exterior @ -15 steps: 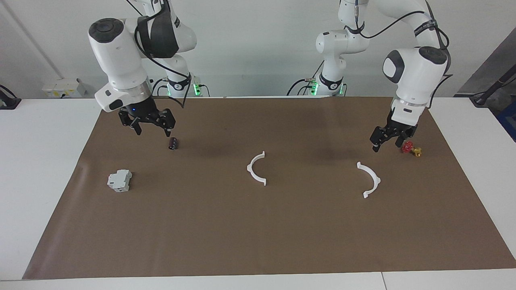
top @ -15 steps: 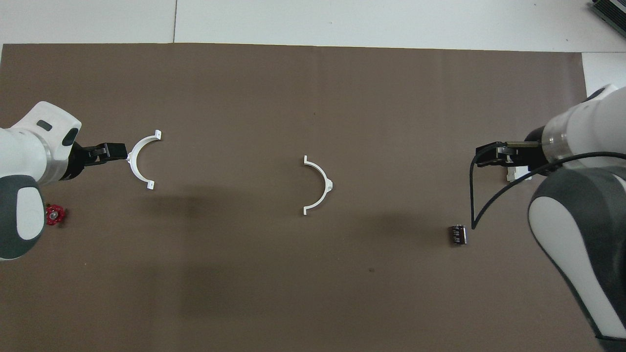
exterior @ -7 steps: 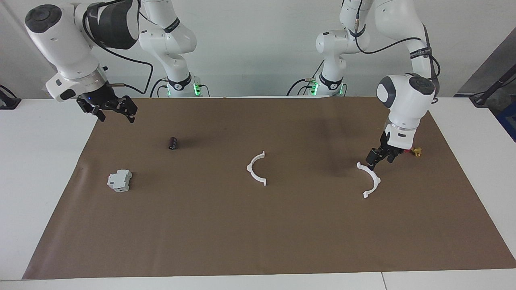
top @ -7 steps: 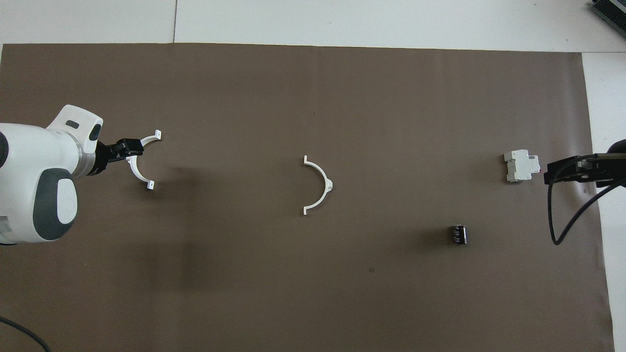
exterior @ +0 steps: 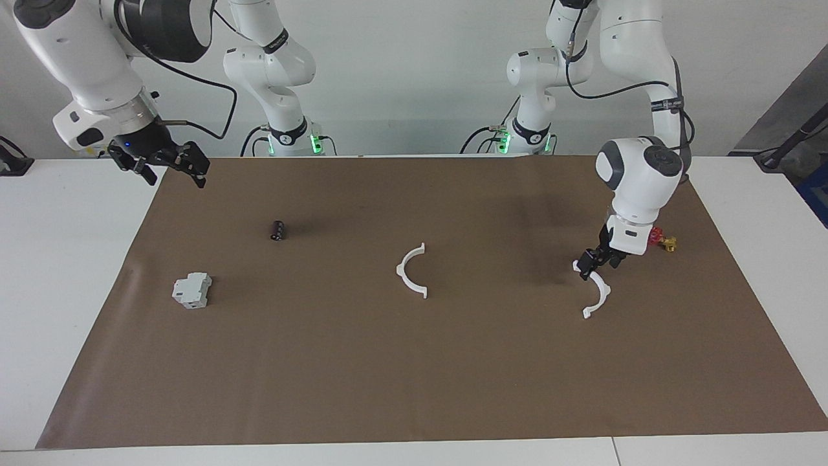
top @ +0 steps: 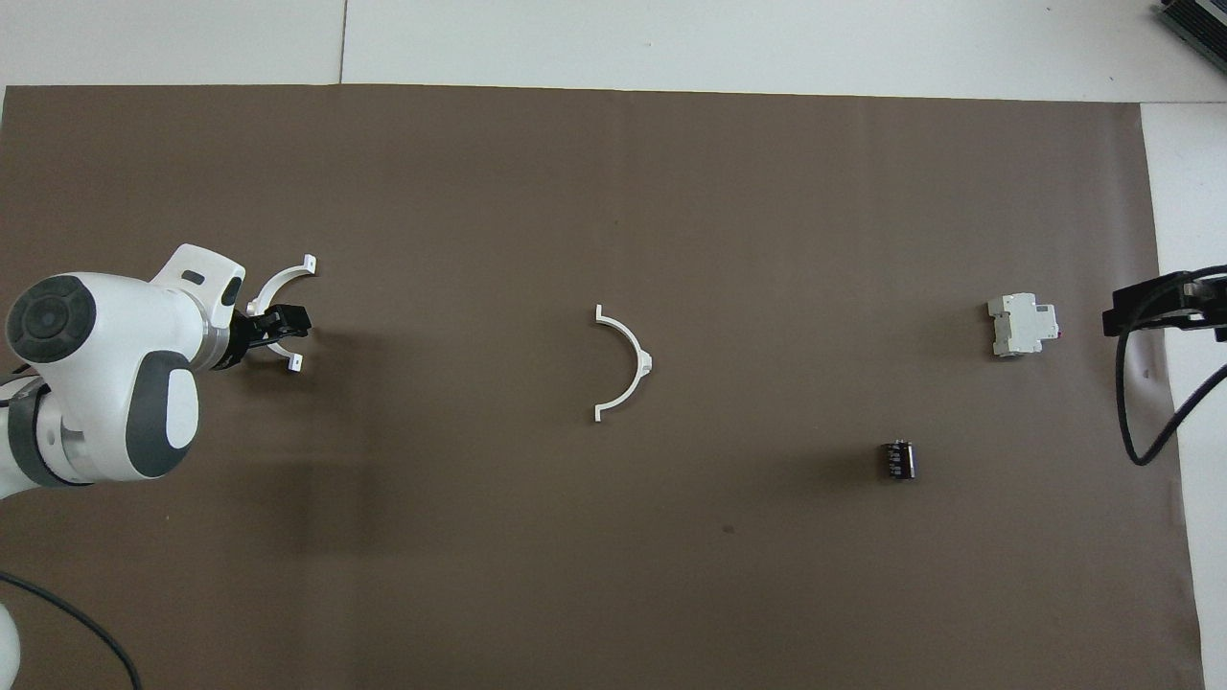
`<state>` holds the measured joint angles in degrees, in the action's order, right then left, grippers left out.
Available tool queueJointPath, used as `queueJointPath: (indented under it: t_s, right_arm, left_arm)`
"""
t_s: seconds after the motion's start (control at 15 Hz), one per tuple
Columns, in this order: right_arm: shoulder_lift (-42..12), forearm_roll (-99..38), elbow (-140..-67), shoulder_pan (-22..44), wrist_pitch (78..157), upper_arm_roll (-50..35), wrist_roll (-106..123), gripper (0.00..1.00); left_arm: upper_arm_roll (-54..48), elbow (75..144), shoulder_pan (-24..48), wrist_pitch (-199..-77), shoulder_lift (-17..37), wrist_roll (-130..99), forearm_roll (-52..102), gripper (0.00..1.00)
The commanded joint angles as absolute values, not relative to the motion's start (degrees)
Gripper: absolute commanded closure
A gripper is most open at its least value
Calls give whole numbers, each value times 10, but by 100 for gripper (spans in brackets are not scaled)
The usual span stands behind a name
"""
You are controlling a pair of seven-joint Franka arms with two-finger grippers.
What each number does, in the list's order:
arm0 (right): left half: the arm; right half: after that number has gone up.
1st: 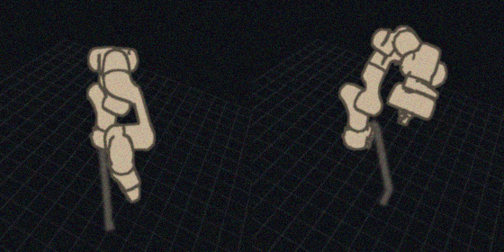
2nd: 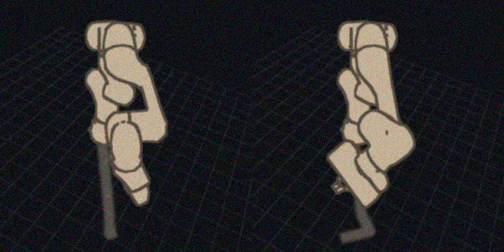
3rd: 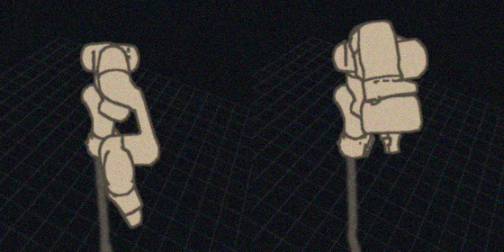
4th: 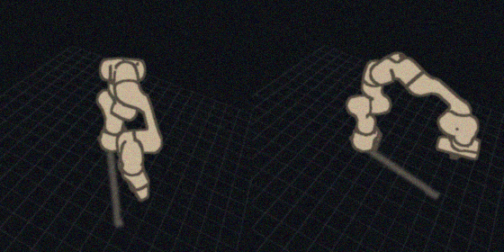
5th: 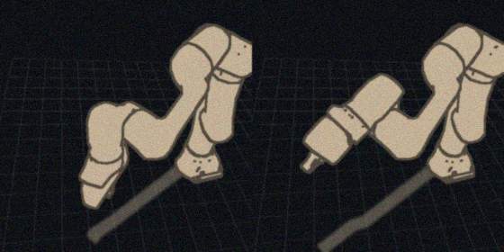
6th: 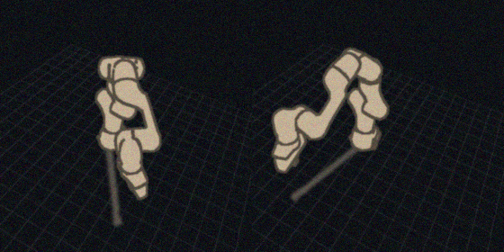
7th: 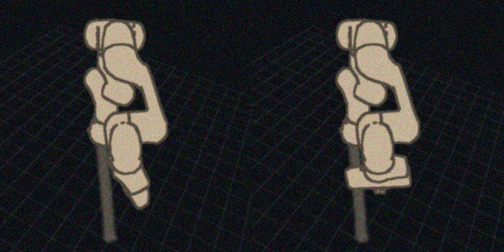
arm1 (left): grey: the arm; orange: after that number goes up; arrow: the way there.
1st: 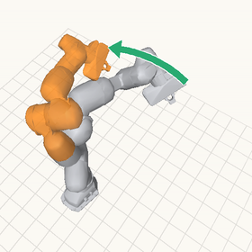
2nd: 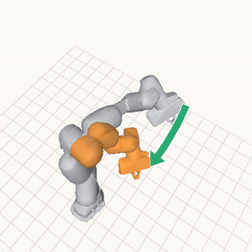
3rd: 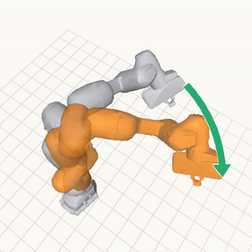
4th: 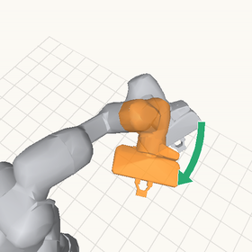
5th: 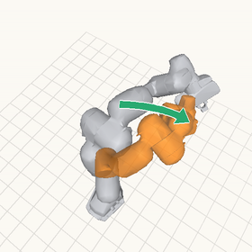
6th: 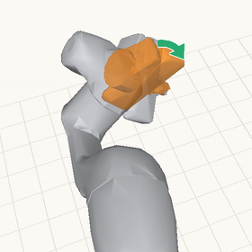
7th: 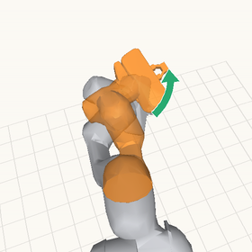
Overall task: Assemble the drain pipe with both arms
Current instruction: 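Grasp the other white half-ring with the left gripper and lift it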
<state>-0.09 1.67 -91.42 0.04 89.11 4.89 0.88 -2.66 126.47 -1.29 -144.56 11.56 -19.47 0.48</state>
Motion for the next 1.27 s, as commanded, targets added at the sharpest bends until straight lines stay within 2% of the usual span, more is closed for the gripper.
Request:
queueJointPath:
  t_s: [0.0,0.27,0.4,0.54,0.6,0.67,0.74,0.8,1.2]
  right_arm:
    - [-14,26,-904,1,889,45,18,0]
    - [-16,26,-883,3,868,39,16,0]
    - [-23,21,-860,2,850,30,6,0]
    - [-23,18,-860,3,851,28,-11,0]
    - [-23,18,-866,2,853,28,-11,0]
    - [-23,18,-871,1,855,28,-6,0]
    - [-22,19,-874,1,857,28,-4,0]
    - [-21,26,-876,2,863,28,-2,0]
    - [-23,33,-860,17,831,29,7,0]
  left_arm:
    - [-29,1274,-18,-1462,112,-203,6,0]
    - [-29,1274,-18,-1480,120,-205,6,1]
    - [-29,1274,-17,-1481,120,-205,6,16]
    - [-29,1272,-16,-1482,120,-207,6,26]
    - [-29,1273,-16,-1482,120,-210,6,40]
    - [-29,1273,-16,-1481,120,-209,6,64]
    - [-29,1272,-15,-1480,120,-207,6,93]
    - [-30,1272,-16,-1479,120,-207,6,100]
    - [-32,1242,-9,-1441,115,-240,6,100]
